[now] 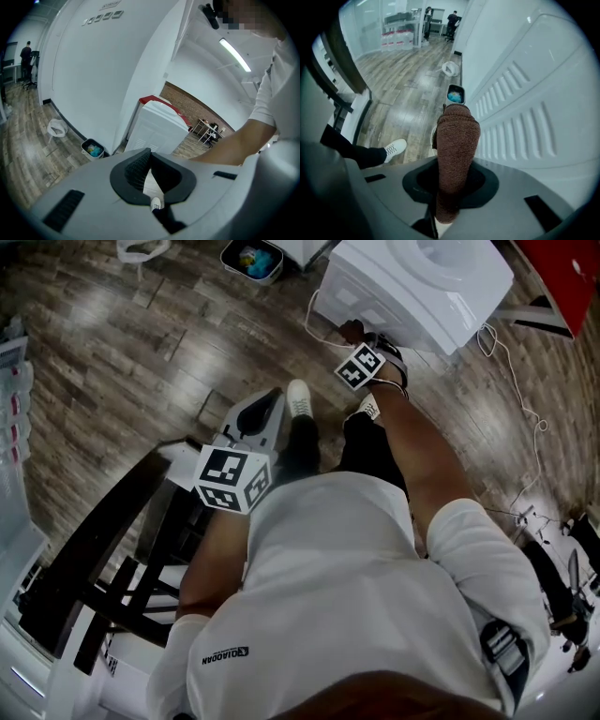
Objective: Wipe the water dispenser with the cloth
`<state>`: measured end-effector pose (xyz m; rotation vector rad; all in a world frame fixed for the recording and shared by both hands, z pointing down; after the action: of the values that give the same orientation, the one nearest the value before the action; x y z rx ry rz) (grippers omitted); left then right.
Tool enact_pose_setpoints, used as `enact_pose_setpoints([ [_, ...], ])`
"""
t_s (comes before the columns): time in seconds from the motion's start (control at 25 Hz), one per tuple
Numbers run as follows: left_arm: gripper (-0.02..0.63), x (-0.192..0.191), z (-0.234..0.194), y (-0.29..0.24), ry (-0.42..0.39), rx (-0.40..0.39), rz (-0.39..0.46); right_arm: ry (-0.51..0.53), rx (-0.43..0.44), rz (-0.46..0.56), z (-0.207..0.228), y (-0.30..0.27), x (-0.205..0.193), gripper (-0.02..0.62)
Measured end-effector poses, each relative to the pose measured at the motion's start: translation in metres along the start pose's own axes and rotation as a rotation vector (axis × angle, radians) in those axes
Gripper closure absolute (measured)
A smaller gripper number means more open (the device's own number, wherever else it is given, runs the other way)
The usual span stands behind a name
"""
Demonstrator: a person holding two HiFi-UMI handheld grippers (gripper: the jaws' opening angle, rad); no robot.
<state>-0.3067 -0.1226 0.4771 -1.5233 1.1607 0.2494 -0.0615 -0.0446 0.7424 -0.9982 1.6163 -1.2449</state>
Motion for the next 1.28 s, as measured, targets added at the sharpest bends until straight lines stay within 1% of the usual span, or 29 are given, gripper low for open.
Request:
enact_pose_setpoints([
  [0.08, 0.605, 0.005, 0.000, 0.000, 0.000, -0.005, 0.013, -0.049, 0.024, 0.078, -0.002, 0.024, 0.002, 0.526],
  [0.2, 0.606, 0.017, -0.001, -0.001, -0.002, -0.019, 0.040, -0.086, 0.060, 0.189, -0.005, 0.073, 0.005, 0.526],
  [0.32, 0.605, 0.030, -0.003, 0.002, -0.015, -0.036, 0.070, -0.110, 0.062, 0.293, -0.004, 0.133, 0.010, 0.526],
  [0.44, 0.606, 0.043, -0.005, 0.004, -0.025, -0.050, 0.101, -0.131, 0.036, 0.377, 0.005, 0.192, 0.019, 0.526],
  [0.6, 0.606, 0.052, -0.008, 0.003, -0.030, -0.063, 0.113, -0.117, -0.041, 0.447, 0.024, 0.254, 0.037, 0.526],
  [0.72, 0.606, 0.056, -0.011, 0.001, -0.033, -0.074, 0.115, -0.077, -0.119, 0.452, 0.039, 0.283, 0.051, 0.526],
  [0.88, 0.606, 0.059, -0.016, 0.003, -0.040, -0.085, 0.127, -0.060, -0.198, 0.421, 0.060, 0.296, 0.069, 0.526],
  [0.96, 0.606, 0.060, -0.018, 0.002, -0.041, -0.088, 0.132, -0.062, -0.217, 0.409, 0.068, 0.296, 0.078, 0.526],
  [1.08, 0.605, 0.062, -0.022, 0.002, -0.041, -0.086, 0.141, -0.036, -0.246, 0.388, 0.075, 0.291, 0.092, 0.526],
  [1.28, 0.606, 0.067, -0.040, 0.003, -0.027, -0.052, 0.162, -0.020, -0.251, 0.350, 0.069, 0.261, 0.107, 0.526],
])
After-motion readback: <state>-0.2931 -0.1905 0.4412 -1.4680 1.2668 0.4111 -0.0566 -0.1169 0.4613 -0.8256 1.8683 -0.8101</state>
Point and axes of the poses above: the fingertips, and each gripper's own axes: y backward along the fingers, z to its right, x out of its top, the point moved 9 cm from there along y, backward along the fingers, and after that the axes turned 8 degrees about x, right-handed, at the moved point
